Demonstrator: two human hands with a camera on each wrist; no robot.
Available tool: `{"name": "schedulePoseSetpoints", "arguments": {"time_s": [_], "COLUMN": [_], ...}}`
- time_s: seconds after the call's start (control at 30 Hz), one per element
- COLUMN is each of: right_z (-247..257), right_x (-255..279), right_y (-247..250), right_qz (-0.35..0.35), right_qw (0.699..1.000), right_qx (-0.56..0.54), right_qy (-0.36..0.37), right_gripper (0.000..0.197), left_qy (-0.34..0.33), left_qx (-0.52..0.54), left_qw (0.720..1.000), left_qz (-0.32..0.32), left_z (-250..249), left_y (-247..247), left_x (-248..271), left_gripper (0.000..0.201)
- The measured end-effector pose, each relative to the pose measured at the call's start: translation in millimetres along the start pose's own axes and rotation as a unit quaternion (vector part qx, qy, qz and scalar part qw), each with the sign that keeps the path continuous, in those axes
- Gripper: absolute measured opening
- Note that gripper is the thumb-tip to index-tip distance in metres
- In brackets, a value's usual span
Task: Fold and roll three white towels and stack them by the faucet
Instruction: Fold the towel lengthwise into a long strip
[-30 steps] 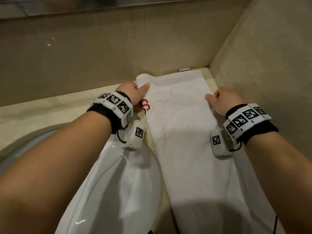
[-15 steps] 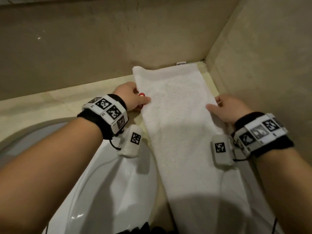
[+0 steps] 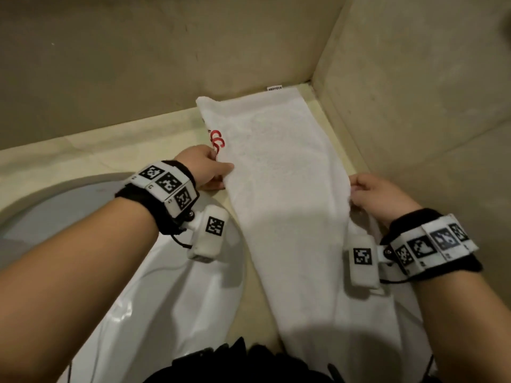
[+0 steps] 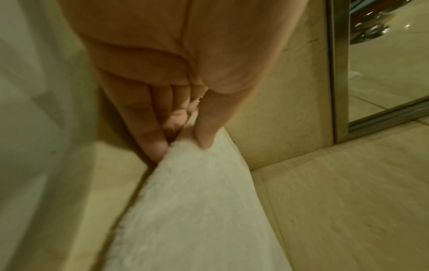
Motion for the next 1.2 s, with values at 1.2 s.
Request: {"name": "schedulePoseSetpoints", "arguments": {"time_s": [1.2], "right_z": [-50.8], "right_x": [76.4], "right_y": [4.8], "right_qz": [-0.103], "right_qw": [0.944], "right_qx": [-0.313], "right_qy": [-0.010], "right_gripper": [0.030], "left_qy": [-0.006], "left_qx": [0.001], "left_qw": [0.998], "left_qz": [0.064], "left_z": [79.1], "left_y": [-90.4], "left_x": [89.4], "left_gripper": [0.010]}}
Point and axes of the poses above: each hand's wrist, its own x-axis away from the middle knuckle, its own y-axis out of the back of the hand, z = x × y, the point moved 10 cm from there along -x, towards the middle knuckle, and after that the axes turned 1 degree about z, right-handed, at the moved point
